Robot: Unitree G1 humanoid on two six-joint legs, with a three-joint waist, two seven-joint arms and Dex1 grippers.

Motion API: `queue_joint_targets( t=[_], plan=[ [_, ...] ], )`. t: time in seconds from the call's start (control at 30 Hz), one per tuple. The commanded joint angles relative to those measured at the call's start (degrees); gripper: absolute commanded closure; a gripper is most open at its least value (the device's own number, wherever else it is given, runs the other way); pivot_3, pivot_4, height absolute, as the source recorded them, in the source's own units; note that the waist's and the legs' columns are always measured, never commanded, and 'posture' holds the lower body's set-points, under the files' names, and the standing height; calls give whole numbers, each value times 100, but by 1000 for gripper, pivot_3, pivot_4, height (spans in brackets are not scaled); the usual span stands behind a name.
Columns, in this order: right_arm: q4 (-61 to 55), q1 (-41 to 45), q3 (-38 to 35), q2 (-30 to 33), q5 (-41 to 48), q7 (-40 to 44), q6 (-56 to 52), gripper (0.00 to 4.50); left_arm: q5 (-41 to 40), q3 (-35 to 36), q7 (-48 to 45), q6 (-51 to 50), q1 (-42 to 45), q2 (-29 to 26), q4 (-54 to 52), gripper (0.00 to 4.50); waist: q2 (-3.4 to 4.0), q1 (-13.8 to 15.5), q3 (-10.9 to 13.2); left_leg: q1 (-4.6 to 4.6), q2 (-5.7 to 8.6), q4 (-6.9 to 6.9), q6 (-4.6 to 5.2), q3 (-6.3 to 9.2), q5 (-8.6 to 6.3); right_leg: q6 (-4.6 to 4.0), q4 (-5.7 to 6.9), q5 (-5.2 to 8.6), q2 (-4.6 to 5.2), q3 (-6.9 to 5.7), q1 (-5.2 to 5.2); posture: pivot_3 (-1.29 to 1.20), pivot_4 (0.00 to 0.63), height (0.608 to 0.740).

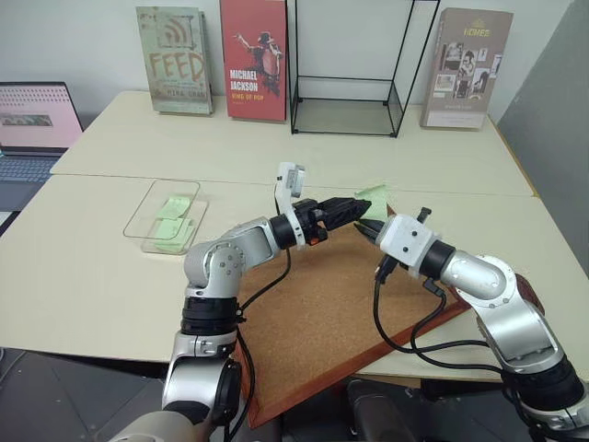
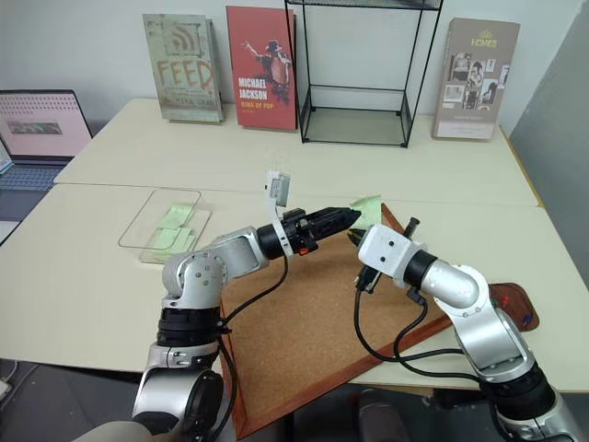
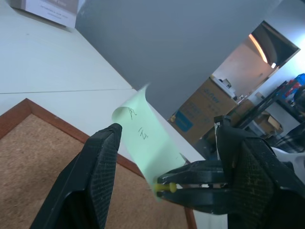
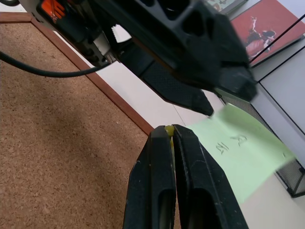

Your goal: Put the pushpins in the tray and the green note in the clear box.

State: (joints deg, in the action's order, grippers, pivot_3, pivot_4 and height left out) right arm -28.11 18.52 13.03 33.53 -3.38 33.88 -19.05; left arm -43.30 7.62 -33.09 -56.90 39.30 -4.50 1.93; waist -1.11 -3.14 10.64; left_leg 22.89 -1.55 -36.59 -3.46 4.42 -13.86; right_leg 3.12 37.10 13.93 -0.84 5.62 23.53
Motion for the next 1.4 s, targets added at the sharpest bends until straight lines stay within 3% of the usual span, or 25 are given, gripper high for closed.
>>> queue_joint_targets(
  t=[0.03, 0.7, 0.93, 1.4],
  plan=[
    [-318, 97, 5, -50, -58, 45, 40, 4500, -139, 94, 82, 82, 170, 89, 132, 1141, 0, -4, 0, 0, 0, -1, 0, 0, 0, 0, 0, 0, 0, 1, 0, 0, 150, 740],
    [-275, 156, -39, -88, -122, 84, 135, 4500, 18, -251, -223, 325, 87, -233, 209, 4444, 0, 14, 0, 2, 3, -4, -1, 1, 0, 0, 2, -1, 2, 1, -1, 0, 150, 740],
    [-285, 148, -44, -118, -174, 76, 184, 4500, -72, -291, -400, 284, 28, -295, 87, 4444, 0, 11, 0, 1, 3, -4, -1, 1, 0, 0, 3, -1, 2, 1, -1, 0, 150, 740],
    [-375, 249, -203, -227, -167, 17, 635, 4500, 859, -555, -152, 1352, 91, -288, 428, 4444, 0, 16, 0, 2, 3, -9, -1, 1, 0, 0, 5, -1, 2, 2, -3, 0, 150, 740]
  ],
)
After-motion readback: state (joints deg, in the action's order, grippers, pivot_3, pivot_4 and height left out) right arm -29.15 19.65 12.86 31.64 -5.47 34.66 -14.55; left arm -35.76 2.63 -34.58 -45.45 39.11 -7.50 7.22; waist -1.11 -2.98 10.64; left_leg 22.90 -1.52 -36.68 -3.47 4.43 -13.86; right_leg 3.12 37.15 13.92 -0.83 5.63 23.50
